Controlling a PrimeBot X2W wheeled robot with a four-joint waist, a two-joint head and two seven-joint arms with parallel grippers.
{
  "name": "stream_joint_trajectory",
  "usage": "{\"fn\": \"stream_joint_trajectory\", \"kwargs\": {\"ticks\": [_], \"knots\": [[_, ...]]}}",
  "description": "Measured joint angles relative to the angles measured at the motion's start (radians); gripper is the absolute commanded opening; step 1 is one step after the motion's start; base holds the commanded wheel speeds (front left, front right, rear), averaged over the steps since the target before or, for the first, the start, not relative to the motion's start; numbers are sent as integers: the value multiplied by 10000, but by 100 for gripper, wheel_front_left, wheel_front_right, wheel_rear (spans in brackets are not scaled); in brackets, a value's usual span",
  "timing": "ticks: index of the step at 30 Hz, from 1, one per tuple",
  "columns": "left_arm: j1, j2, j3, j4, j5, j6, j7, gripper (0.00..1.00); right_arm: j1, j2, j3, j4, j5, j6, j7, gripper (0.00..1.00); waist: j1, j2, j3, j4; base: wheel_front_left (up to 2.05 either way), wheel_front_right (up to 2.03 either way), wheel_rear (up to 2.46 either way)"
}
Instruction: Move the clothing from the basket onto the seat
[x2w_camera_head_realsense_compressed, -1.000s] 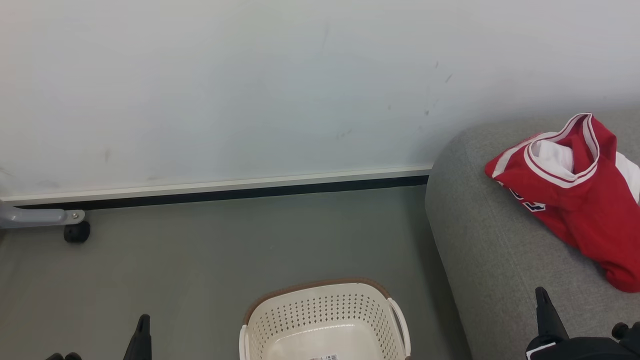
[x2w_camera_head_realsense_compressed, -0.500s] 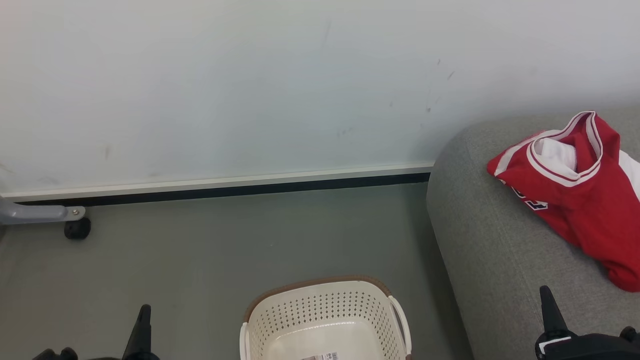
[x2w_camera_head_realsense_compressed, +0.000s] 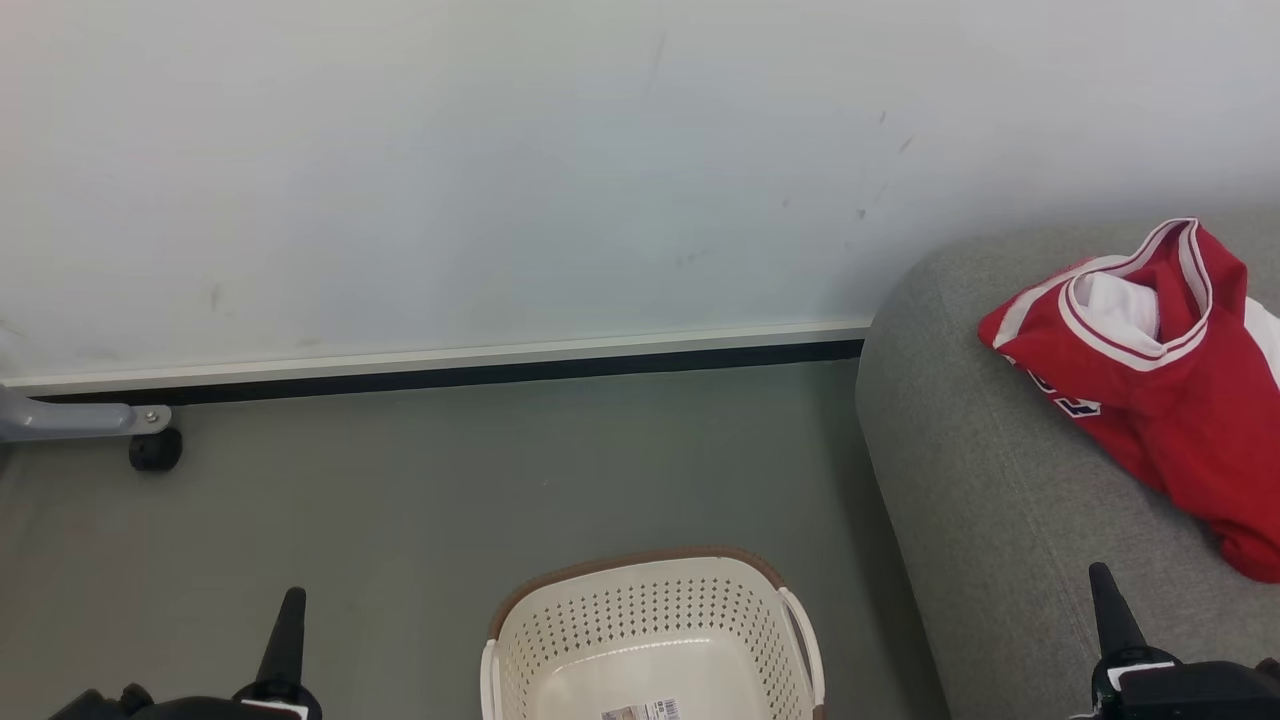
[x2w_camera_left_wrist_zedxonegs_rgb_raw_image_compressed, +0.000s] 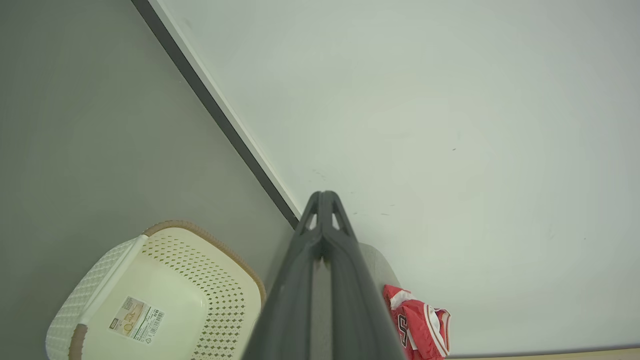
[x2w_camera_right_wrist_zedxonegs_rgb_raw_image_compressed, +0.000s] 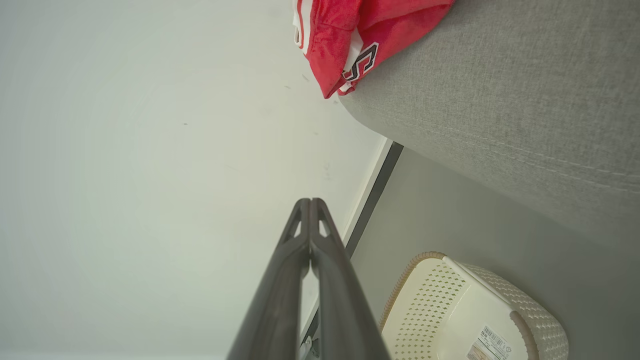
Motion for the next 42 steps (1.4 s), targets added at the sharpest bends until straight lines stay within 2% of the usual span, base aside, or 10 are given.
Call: {"fn": "stream_joint_trajectory", "kwargs": {"ticks": [25, 42], "knots": [[-671, -441, 621, 408, -2596, -531, 750, 0, -456, 305, -823, 391, 2997, 535, 731, 0, 0, 0, 153, 56, 0, 0, 0], [-736, -470, 646, 433, -2796, -602, 786, 0, -548, 318, -857, 405, 3072, 581, 786, 0, 0, 0, 156, 58, 0, 0, 0]]}}
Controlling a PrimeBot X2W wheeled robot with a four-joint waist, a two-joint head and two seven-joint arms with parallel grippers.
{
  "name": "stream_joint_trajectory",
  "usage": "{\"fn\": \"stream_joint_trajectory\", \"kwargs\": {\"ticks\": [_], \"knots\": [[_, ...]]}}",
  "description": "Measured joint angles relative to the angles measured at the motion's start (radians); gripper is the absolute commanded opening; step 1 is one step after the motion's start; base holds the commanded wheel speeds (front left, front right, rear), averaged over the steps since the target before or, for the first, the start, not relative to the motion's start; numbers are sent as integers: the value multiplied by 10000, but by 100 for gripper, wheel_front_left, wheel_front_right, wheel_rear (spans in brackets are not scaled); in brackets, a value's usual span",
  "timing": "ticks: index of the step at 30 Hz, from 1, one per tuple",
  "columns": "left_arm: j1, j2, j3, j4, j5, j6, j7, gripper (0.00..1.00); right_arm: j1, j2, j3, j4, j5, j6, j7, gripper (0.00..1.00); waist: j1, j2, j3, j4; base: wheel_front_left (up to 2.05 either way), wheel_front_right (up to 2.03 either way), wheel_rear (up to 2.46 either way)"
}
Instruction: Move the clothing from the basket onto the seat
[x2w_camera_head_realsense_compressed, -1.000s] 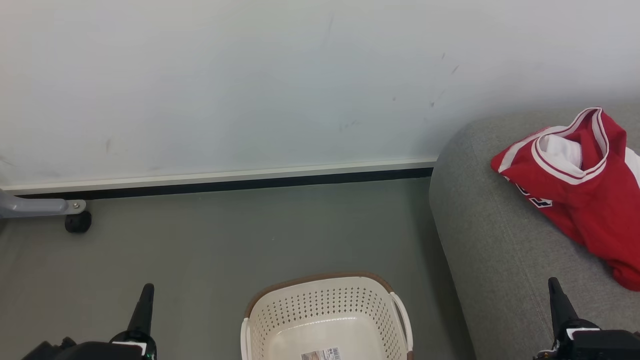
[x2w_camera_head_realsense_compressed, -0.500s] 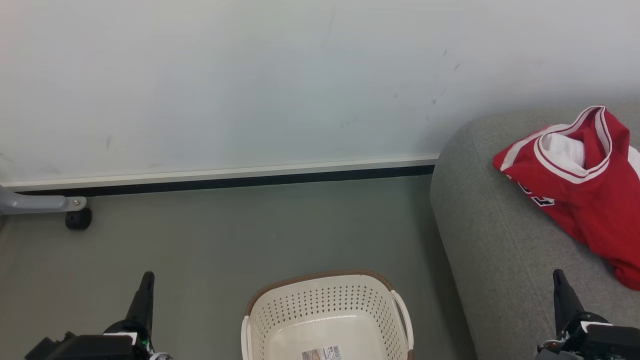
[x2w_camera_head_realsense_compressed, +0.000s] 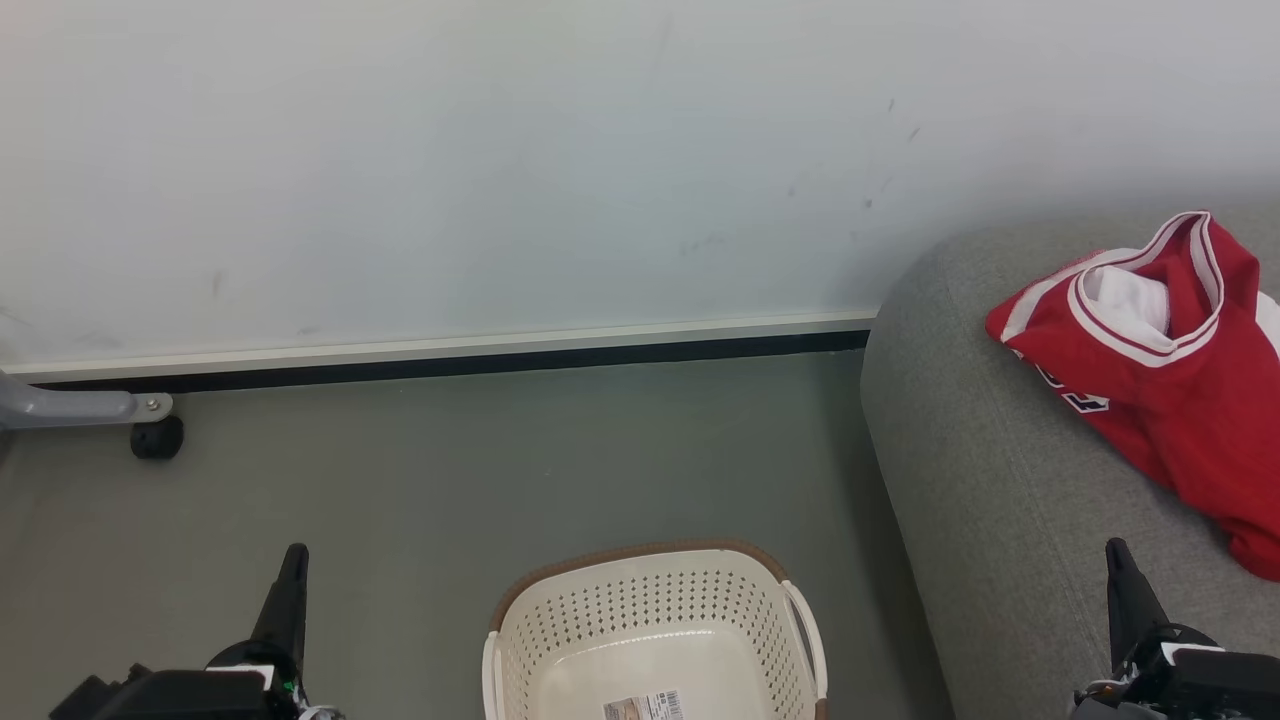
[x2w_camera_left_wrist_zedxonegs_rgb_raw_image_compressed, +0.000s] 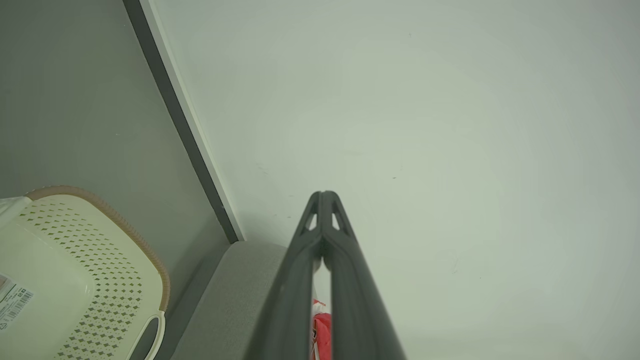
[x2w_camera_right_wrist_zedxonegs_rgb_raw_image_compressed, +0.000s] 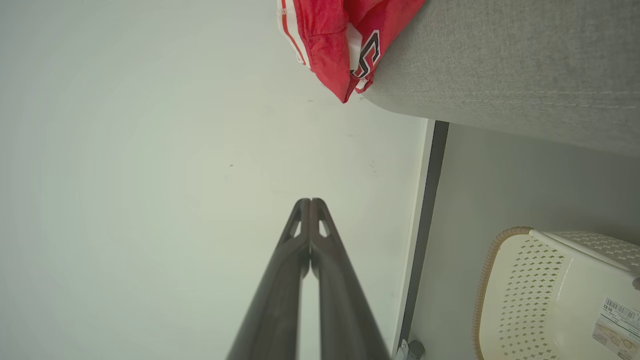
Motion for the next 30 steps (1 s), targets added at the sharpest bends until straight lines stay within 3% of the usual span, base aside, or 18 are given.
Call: {"fn": "stream_joint_trajectory", "kwargs": {"ticks": [30], "knots": [[0, -2, 0, 4, 0, 0, 0, 0, 0, 2, 2, 0, 0, 0, 0, 0, 0, 0, -1, 0, 0, 0, 0]]}}
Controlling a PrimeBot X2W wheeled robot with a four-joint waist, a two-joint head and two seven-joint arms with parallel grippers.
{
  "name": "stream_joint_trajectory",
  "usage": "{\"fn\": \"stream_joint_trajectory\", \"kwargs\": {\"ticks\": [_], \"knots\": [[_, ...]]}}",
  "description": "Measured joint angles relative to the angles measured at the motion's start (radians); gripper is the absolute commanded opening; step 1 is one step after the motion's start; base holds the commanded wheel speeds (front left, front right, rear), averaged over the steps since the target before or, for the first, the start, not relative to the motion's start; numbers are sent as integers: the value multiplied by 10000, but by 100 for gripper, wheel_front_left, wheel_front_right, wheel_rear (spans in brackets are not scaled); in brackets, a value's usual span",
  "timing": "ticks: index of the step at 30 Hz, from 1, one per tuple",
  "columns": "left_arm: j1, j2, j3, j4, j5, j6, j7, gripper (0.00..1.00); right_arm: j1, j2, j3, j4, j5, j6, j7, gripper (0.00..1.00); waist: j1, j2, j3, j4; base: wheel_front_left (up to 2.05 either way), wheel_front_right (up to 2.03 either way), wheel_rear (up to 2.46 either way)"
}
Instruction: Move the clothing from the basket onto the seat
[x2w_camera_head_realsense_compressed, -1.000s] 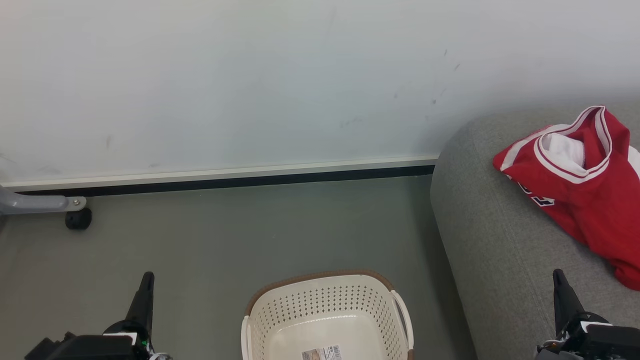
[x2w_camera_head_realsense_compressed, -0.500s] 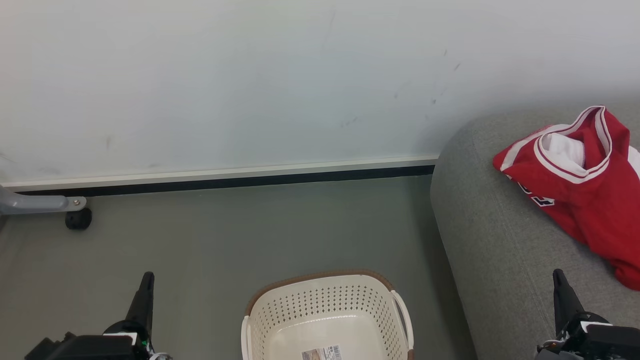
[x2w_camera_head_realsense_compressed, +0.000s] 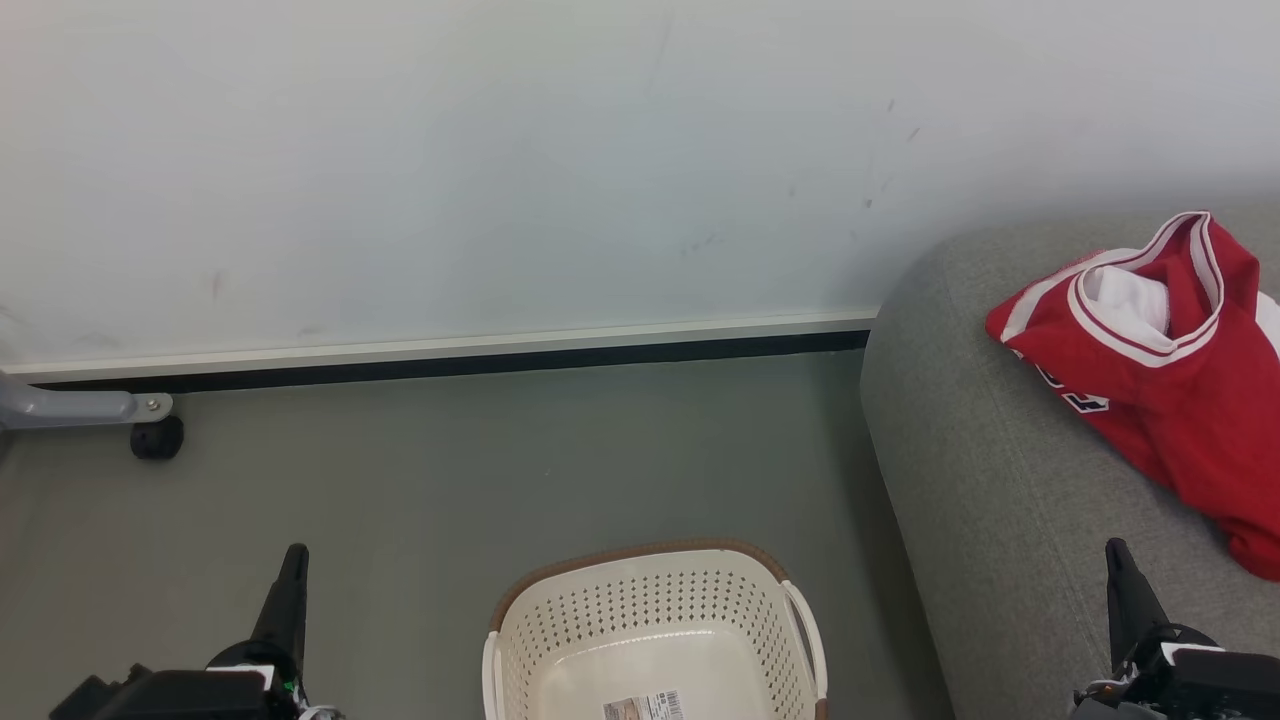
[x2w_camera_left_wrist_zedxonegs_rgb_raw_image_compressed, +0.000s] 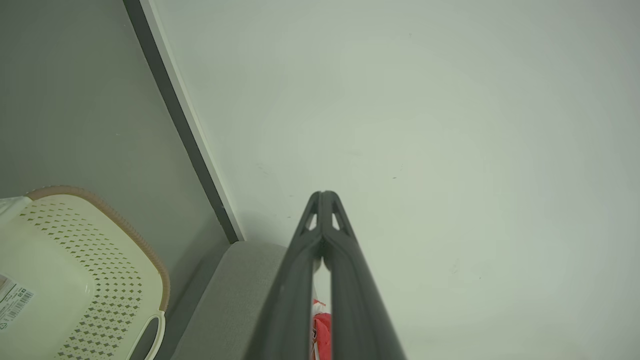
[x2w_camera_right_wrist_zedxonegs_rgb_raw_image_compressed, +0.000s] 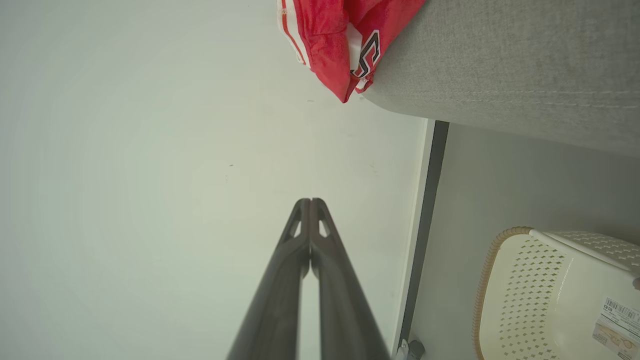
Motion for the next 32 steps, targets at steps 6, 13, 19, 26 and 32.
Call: {"fn": "stream_joint_trajectory", "kwargs": {"ticks": [6, 13, 19, 26, 32], "knots": [[0, 0, 0, 0, -2, 0, 0, 0, 0, 0, 0, 2, 2, 0, 0, 0, 0, 0, 0, 0, 0, 0, 0], [0, 0, -2, 2, -2, 0, 0, 0, 0, 0, 2, 2, 2, 0, 0, 0, 0, 0, 0, 0, 0, 0, 0], [0, 0, -2, 2, -2, 0, 0, 0, 0, 0, 2, 2, 2, 0, 0, 0, 0, 0, 0, 0, 0, 0, 0], [0, 0, -2, 2, -2, 0, 0, 0, 0, 0, 2, 2, 2, 0, 0, 0, 0, 0, 0, 0, 0, 0, 0], [0, 0, -2, 2, -2, 0, 0, 0, 0, 0, 2, 0, 2, 0, 0, 0, 0, 0, 0, 0, 0, 0, 0]]}}
